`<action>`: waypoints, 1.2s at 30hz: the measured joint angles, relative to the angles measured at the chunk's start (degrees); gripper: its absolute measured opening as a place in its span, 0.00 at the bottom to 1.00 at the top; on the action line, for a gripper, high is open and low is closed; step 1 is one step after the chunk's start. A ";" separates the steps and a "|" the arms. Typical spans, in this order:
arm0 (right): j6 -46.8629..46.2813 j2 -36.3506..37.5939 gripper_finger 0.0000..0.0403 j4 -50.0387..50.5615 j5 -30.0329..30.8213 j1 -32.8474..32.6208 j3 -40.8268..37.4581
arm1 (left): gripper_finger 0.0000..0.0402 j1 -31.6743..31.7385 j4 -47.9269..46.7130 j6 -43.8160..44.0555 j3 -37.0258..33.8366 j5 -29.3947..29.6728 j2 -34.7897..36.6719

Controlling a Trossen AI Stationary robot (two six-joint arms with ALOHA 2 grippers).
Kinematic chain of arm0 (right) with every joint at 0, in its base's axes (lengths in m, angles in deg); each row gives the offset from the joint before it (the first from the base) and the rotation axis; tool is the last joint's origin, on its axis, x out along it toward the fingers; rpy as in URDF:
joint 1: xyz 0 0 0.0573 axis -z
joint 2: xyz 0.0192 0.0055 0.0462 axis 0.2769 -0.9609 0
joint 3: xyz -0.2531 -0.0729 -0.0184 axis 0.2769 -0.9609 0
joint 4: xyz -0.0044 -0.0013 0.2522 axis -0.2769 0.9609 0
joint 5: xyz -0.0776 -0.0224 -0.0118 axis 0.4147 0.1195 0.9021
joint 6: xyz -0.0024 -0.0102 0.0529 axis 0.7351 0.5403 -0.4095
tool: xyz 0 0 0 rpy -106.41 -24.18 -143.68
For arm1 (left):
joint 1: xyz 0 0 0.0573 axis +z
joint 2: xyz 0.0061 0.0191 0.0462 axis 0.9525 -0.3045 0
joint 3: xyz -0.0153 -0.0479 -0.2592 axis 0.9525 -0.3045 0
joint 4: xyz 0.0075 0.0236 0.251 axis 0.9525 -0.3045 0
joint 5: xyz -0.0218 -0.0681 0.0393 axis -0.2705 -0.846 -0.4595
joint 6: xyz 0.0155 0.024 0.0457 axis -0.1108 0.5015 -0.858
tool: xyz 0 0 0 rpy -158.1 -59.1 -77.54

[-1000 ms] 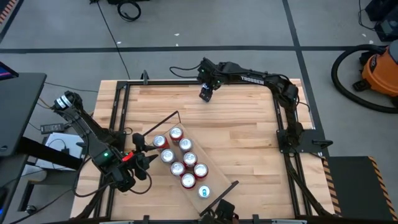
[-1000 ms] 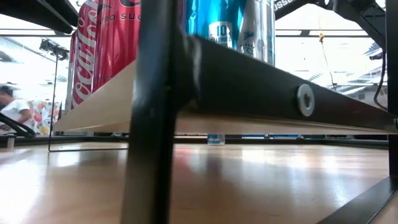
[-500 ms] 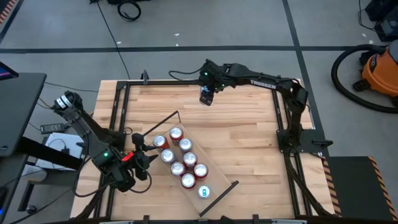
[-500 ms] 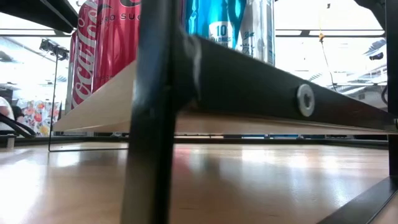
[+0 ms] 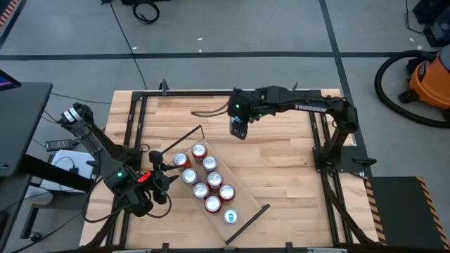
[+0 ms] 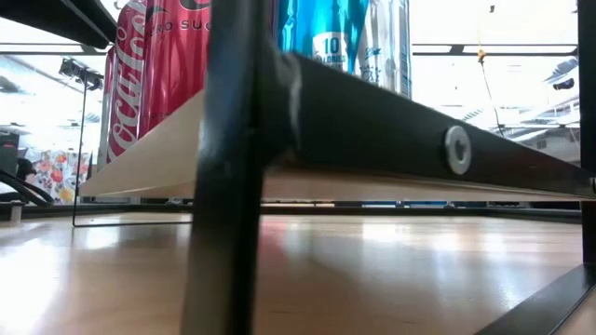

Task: Place canned beverage on shelf
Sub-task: Put the silver soda can on the shelf aligned with the other silver soda can

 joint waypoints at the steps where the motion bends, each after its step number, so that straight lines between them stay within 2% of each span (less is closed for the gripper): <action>1: -0.73 0.29 0.64 0.49 0.06 -0.95 0.00 | 0.43 0.00 0.08 0.24 0.00 -0.01 0.00; 7: -6.23 1.84 0.64 3.07 0.31 -7.47 0.00 | 0.43 -0.02 0.11 1.80 0.00 -0.77 0.00; 14: -15.37 3.10 0.64 8.53 5.78 -17.47 0.00 | 0.43 -0.32 0.03 3.69 0.00 -2.14 0.00; 25: -32.35 3.14 0.64 8.88 10.25 -34.06 0.00 | 0.43 -0.54 0.00 5.30 0.00 -2.15 0.00; 30: -39.57 3.09 0.64 6.95 13.31 -40.15 -2.81 | 0.43 -0.50 0.05 6.39 0.00 -2.09 0.00; 36: -43.68 2.95 0.64 0.75 13.46 -43.05 -8.42 | 0.43 -0.50 0.06 6.37 0.00 -1.96 0.00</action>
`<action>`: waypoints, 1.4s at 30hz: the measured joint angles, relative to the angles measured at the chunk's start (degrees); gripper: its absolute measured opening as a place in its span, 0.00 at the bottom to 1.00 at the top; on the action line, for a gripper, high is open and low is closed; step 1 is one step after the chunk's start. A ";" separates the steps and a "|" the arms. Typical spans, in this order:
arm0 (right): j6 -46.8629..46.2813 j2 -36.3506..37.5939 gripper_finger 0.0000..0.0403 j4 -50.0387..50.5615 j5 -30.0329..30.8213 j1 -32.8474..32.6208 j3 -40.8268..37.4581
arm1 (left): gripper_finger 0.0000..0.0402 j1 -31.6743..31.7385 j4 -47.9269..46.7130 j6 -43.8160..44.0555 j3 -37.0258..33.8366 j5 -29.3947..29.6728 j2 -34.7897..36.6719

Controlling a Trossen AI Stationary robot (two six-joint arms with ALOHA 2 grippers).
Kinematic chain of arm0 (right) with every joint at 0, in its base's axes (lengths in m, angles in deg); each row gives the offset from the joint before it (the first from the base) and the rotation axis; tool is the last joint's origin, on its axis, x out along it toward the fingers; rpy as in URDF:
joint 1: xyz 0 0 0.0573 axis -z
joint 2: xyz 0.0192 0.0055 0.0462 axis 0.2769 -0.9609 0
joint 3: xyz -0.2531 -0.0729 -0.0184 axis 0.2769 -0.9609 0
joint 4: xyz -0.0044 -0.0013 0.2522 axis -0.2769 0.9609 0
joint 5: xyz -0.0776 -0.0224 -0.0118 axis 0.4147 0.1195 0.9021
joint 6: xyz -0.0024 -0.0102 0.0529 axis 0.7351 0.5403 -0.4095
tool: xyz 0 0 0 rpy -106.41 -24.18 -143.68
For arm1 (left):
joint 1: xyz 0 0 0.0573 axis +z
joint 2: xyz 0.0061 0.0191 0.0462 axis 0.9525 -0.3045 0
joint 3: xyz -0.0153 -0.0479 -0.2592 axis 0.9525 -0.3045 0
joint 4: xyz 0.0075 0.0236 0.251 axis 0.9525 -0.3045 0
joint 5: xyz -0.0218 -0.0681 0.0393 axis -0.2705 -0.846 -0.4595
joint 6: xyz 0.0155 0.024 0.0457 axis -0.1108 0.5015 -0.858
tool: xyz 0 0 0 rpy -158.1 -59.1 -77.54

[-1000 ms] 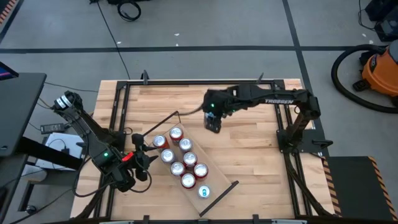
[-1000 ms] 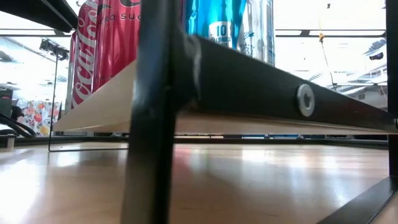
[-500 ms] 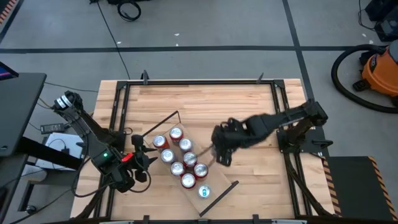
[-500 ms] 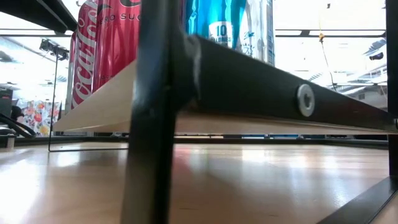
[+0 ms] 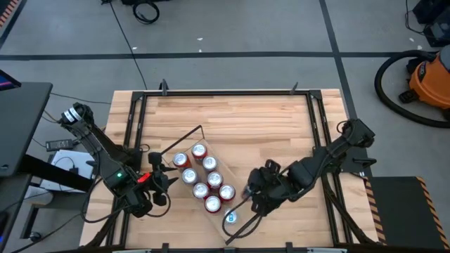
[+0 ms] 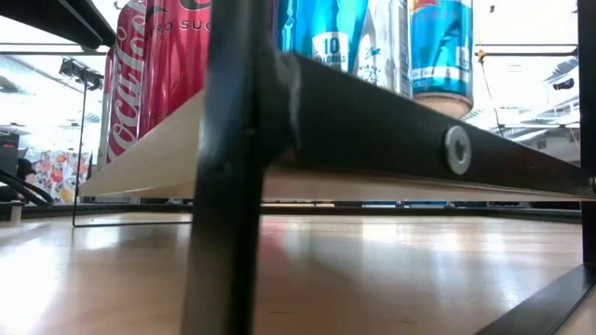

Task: Place canned beverage on shelf
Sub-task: Put the silver soda can on the shelf aligned with the other silver soda can

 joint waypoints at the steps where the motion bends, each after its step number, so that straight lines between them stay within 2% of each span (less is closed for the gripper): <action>1: -0.23 -0.01 0.64 -0.74 0.00 -0.32 -0.50 | 0.43 0.00 0.00 0.02 0.00 -0.01 0.00; 9: 0.11 0.01 0.64 -10.04 -4.48 -1.39 -5.62 | 0.43 0.00 -0.02 -0.02 0.00 -0.02 0.00; 15: 1.64 -0.01 0.64 -14.07 -4.72 -1.32 -7.52 | 0.43 0.00 -0.04 -0.04 0.00 -0.02 0.00; 25: 5.67 -0.95 0.64 -14.26 -3.35 -1.39 -7.68 | 0.43 0.00 0.00 -0.04 0.00 -0.02 0.00; 30: 7.48 -2.61 0.64 -14.65 -5.33 -1.02 -7.54 | 0.43 0.00 0.00 -0.07 0.00 -0.02 0.00; 37: 8.24 -2.61 0.64 -14.51 -5.02 -1.02 -7.54 | 0.43 0.00 0.00 0.27 0.00 -0.89 -0.01; 42: 9.17 -2.62 0.70 -14.41 -5.06 -1.01 -7.54 | 0.43 0.00 0.00 0.71 0.00 -1.07 0.00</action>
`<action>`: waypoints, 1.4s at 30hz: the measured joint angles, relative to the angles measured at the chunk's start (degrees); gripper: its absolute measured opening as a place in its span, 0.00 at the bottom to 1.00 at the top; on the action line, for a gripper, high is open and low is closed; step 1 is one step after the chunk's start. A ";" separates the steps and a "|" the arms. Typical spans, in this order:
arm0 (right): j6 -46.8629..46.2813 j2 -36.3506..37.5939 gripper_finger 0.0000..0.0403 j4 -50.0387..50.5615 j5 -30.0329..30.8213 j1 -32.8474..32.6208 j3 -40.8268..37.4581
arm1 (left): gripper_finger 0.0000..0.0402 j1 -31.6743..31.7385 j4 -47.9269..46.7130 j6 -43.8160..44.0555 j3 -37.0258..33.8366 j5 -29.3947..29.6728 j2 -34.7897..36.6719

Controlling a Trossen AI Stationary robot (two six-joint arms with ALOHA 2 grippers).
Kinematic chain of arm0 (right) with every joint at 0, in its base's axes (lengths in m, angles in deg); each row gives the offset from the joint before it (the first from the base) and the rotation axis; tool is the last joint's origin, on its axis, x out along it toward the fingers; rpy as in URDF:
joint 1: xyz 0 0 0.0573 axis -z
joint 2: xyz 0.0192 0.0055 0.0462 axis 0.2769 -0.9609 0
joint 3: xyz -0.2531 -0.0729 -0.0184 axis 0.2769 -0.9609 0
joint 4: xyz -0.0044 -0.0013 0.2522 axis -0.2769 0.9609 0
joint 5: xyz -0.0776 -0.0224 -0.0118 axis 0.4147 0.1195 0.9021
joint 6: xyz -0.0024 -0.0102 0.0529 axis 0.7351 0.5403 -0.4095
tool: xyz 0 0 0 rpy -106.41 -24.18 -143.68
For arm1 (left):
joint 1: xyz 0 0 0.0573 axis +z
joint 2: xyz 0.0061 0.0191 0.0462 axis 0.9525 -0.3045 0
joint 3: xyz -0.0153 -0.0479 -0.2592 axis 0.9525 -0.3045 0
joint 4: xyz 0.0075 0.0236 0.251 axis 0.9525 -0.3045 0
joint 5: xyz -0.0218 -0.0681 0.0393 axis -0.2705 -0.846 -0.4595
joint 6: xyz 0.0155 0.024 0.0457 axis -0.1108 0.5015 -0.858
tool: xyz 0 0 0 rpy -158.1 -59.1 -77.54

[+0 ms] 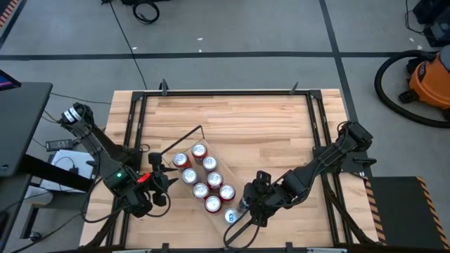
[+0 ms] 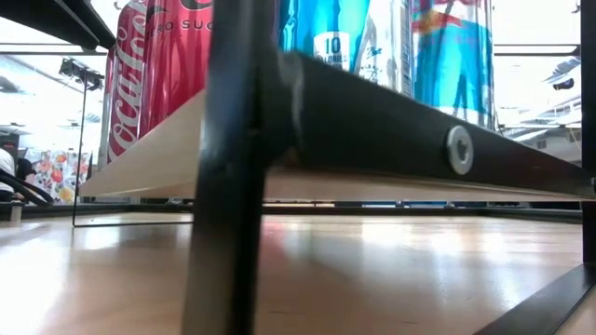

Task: Place canned beverage on shelf
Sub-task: Put the silver soda can on the shelf aligned with the other silver soda can, then return to Home Position

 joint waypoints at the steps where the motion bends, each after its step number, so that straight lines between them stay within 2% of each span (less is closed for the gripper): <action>1: 0.03 -0.08 0.72 0.31 -0.14 0.07 -0.06 | 0.43 0.00 0.00 0.01 0.00 -0.02 0.00; 7: 0.02 -0.25 0.81 0.52 -0.69 0.58 0.12 | 0.43 0.00 0.02 0.08 0.00 -0.02 0.00; 13: 0.14 -0.23 0.81 0.81 -0.95 0.87 3.32 | 0.43 -0.97 0.28 -0.10 0.00 -0.03 0.00; 18: 0.16 -0.21 0.82 6.15 -0.88 0.96 7.92 | 0.43 -3.09 0.18 -0.19 1.26 -0.05 -0.02; 27: 7.97 0.79 0.82 8.78 4.84 1.41 13.38 | 0.43 -9.51 -0.18 -2.55 4.74 0.50 0.19; 29: 10.23 2.24 0.82 8.87 7.50 2.05 13.38 | 0.43 -11.87 -0.15 -2.82 4.70 2.83 1.05; 34: 16.08 6.95 0.82 6.85 8.05 5.25 12.53 | 0.43 -18.19 0.02 -2.76 4.68 10.01 6.61; 38: 21.37 11.10 0.81 3.43 4.15 8.67 9.39 | 0.43 -21.31 -0.14 -3.31 4.68 14.09 12.16; 42: 25.09 16.54 0.81 -0.58 1.74 12.51 3.49 | 0.43 -21.51 -1.46 -5.59 3.97 15.77 17.25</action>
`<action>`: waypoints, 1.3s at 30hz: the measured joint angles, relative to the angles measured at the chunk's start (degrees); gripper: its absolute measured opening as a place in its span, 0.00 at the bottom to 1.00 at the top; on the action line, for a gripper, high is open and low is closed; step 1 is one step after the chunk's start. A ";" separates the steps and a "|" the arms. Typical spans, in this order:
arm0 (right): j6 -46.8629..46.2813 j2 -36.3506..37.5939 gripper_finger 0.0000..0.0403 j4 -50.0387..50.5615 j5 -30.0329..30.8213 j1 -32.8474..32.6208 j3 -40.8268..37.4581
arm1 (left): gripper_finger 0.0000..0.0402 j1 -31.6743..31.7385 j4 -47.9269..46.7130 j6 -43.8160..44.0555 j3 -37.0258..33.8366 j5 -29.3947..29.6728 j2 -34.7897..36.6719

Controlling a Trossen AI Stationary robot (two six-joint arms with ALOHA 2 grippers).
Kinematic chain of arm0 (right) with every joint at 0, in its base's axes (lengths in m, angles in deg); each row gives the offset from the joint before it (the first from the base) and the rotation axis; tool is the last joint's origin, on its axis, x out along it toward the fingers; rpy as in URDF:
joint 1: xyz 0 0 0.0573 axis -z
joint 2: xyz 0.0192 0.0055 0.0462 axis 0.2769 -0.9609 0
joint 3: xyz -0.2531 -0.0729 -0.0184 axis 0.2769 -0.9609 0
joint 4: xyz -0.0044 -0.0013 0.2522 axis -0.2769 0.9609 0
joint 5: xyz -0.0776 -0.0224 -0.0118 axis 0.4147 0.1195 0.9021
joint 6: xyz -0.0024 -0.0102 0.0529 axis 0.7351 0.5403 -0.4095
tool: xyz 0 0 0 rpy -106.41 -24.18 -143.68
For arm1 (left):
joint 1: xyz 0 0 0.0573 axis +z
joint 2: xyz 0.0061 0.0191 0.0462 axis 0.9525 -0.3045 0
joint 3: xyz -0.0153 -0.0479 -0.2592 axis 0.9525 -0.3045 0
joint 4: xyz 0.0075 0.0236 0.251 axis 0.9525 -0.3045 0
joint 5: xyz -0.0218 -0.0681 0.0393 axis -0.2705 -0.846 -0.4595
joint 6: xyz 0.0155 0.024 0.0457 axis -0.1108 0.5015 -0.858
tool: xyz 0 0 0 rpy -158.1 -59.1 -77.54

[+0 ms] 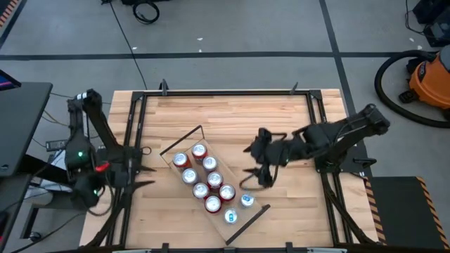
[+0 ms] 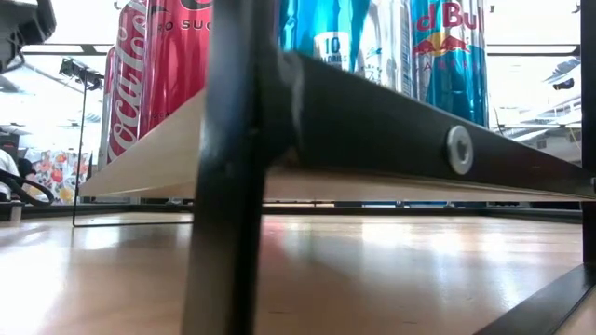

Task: Place canned beverage on shelf
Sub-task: Return to Home Position

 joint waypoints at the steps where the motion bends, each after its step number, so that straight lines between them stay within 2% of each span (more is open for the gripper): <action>1: 0.53 1.52 0.81 -0.78 -0.61 0.99 -1.85 | 0.43 0.00 -0.23 -0.85 -0.72 0.49 1.52; 7: 2.83 13.09 0.80 -8.52 -3.42 7.05 -13.96 | 0.43 0.00 -0.03 -1.81 -8.70 3.00 12.68; 11: 2.77 21.03 0.80 -12.78 -7.56 12.00 -19.19 | 0.43 0.00 -0.04 -4.24 -13.24 2.54 18.68; 15: 1.63 28.84 0.80 -17.52 -8.88 15.76 -22.47 | 0.43 -0.02 1.42 -8.22 -15.07 2.17 22.60; 20: 2.15 35.75 0.80 -29.21 -8.03 19.05 -28.88 | 0.43 -0.62 5.70 -14.72 -15.63 0.53 25.00; 27: -1.98 39.03 0.80 -32.71 -2.86 20.25 -34.60 | 0.43 -0.63 11.88 -13.82 -15.68 1.20 25.61; 29: -3.85 39.05 0.80 -32.94 -2.86 20.20 -35.08 | 0.43 -0.61 14.69 -13.94 -15.68 3.23 25.48; 34: -14.69 38.19 0.80 -34.91 -7.28 19.64 -35.11 | 0.43 -0.56 17.34 -14.69 -15.68 4.84 25.53; 39: -17.02 37.45 0.80 -35.35 -8.92 19.66 -35.11 | 0.43 -0.56 17.62 -15.47 -15.68 4.86 25.48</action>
